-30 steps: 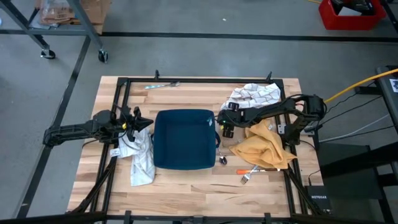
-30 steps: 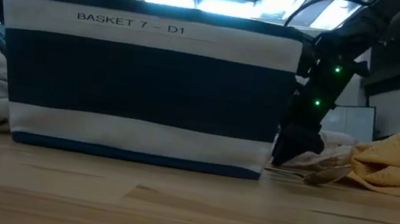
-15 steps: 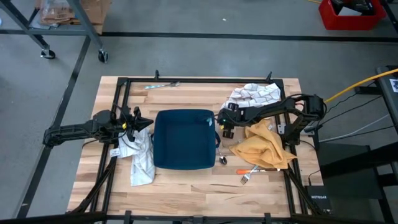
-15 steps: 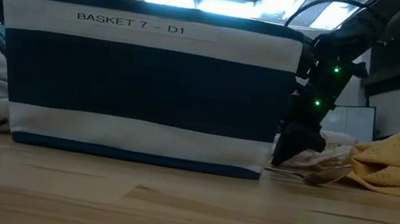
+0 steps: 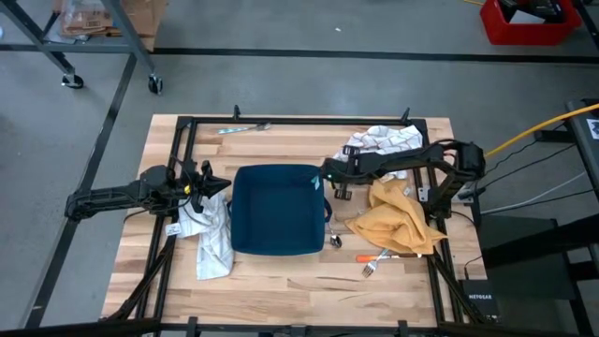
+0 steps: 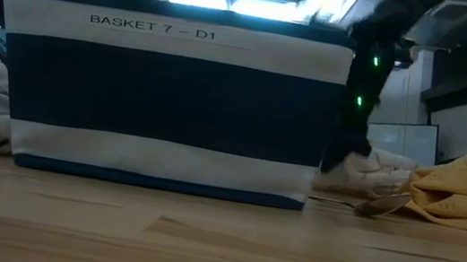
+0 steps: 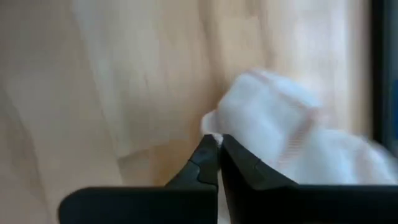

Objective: Fold towel
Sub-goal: Fold the right white patterned towel

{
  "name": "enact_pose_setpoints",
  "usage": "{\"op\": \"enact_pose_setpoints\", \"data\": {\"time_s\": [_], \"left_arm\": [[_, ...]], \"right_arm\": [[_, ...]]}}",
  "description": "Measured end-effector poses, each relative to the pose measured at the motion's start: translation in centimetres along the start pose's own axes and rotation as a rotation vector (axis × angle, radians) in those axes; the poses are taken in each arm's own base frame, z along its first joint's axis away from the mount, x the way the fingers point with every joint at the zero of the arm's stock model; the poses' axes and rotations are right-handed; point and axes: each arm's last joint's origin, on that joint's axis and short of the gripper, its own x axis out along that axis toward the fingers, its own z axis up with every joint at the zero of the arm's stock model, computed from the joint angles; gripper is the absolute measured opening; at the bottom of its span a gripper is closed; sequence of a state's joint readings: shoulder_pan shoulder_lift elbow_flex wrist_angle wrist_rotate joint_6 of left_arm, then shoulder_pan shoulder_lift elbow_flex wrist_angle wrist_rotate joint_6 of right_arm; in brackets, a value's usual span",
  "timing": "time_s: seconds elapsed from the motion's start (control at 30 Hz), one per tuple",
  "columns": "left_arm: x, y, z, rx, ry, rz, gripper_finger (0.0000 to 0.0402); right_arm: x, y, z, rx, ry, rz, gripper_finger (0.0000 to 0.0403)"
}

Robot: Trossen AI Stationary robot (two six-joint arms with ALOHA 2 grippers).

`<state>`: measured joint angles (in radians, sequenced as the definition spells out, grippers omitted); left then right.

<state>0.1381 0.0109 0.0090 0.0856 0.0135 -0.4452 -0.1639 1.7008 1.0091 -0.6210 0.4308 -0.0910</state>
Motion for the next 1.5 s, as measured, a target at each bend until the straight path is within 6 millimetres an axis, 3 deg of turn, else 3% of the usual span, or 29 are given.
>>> {"op": "enact_pose_setpoints", "data": {"time_s": [0.1, 0.43, 0.63, 0.8, 1.03, 1.33, 1.5], "left_arm": [[0.0, 0.0, 0.0, 0.010, 0.000, 0.000, 0.0001], [0.0, -0.1, 0.1, 0.030, -0.014, -0.007, 0.0001], [0.0, -0.4, 0.9, 0.025, -0.089, -0.041, 0.0001], [-0.4, -1.1, 2.4, 0.076, -0.253, -0.106, 0.0001], [-0.9, -1.7, 3.8, 0.196, -0.433, -0.109, 0.0002], [-1.2, -1.9, 5.7, 0.262, -0.691, 0.066, 0.0002], [-1.1, -2.0, 6.3, 0.303, -0.780, 0.154, 0.0002]], "right_arm": [[-1.9, -0.4, 0.8, -0.041, 0.062, -0.015, 0.0006], [-9.4, -2.1, 4.3, -0.084, 0.018, -0.070, 0.0003], [-15.4, -3.6, 6.2, -0.068, -0.098, -0.161, 0.0003], [-20.8, -5.9, 7.4, 0.025, -0.262, -0.209, 0.0003], [-26.4, -8.9, 7.7, 0.096, -0.447, -0.300, 0.0003], [-31.2, -11.7, 7.5, 0.080, -0.564, -0.559, 0.0003], [-33.7, -14.5, 6.9, 0.198, -0.602, -0.705, 0.0003]]}}
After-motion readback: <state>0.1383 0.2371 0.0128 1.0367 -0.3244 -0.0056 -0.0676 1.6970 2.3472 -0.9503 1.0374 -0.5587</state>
